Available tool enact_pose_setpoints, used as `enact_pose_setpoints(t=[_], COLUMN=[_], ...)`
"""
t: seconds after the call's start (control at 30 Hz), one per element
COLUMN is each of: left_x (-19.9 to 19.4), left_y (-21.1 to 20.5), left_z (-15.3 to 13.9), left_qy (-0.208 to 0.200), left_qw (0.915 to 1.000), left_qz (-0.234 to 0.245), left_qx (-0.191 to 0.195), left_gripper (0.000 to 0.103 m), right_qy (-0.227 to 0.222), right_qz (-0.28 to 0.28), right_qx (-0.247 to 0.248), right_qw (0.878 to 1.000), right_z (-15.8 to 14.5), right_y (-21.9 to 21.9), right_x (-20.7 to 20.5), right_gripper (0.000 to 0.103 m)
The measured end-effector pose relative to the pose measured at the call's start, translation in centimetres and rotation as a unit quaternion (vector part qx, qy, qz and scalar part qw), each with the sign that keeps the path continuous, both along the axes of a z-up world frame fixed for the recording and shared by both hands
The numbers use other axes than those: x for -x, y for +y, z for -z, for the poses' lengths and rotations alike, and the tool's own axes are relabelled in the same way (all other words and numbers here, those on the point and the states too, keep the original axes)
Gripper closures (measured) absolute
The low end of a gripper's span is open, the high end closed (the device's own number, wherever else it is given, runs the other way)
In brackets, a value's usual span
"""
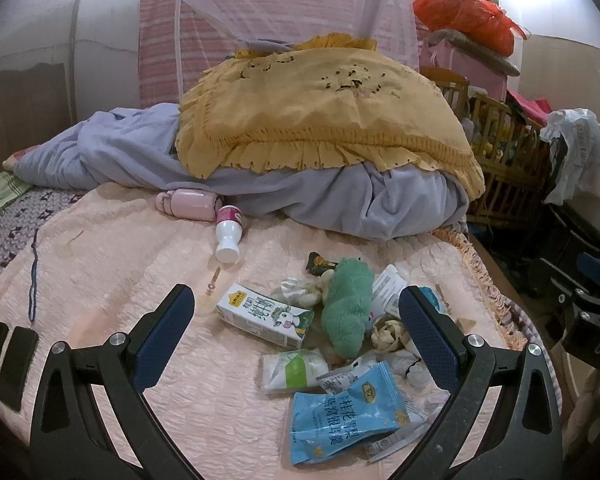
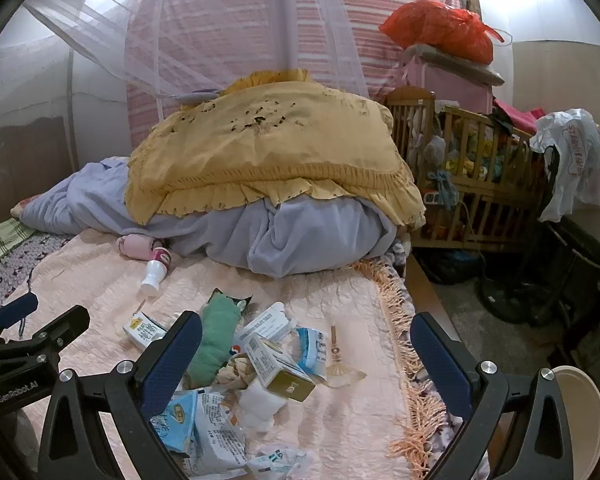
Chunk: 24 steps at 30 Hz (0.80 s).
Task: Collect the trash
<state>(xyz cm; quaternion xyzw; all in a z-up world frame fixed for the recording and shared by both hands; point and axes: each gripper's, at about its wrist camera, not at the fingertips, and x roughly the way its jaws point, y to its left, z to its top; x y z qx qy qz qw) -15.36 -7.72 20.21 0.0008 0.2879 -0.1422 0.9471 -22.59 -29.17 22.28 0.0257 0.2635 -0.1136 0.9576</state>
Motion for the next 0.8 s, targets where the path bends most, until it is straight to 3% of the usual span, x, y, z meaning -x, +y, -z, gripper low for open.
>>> enact_pose_setpoints(t=[0.8], left_x=[-0.8], left_y=[0.1], left_z=[1.4], left_qy=[0.012], left_qw=[0.9998], left_qz=[-0.009], left_qx=[-0.009], left_gripper=[0.001], right_qy=[0.017], right_qz=[0.002], right_qx=[0.007], right_qw=[1.000], right_z=[1.0], right_y=[-0.4], right_x=[-0.5], right_gripper=[0.000])
